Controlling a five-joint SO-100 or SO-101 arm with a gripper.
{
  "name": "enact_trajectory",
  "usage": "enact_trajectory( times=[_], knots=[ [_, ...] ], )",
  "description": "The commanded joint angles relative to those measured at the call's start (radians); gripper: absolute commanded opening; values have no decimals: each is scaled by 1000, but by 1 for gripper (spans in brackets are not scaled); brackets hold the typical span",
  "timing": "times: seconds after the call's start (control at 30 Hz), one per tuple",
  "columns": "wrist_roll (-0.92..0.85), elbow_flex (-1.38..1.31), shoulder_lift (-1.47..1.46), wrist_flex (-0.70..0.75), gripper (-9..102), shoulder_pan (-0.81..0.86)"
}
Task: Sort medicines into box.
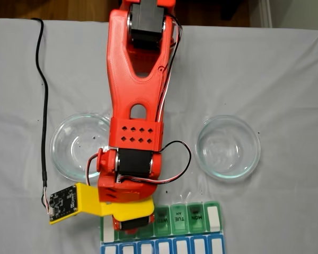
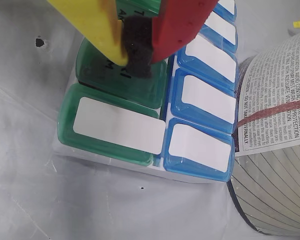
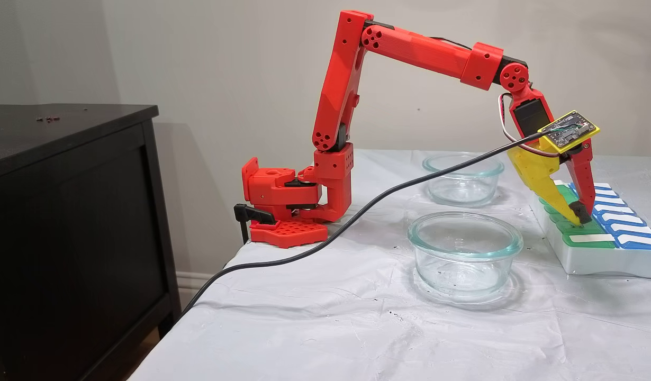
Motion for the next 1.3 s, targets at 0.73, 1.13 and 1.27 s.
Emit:
enact_trajectory(
  times=[0.73, 1.13, 1.27],
  knots=[
    [12, 224, 463, -55, 0, -38],
    [-114, 690, 979, -34, 0, -117],
    [-176, 897, 1232, 81, 0, -129]
  ],
)
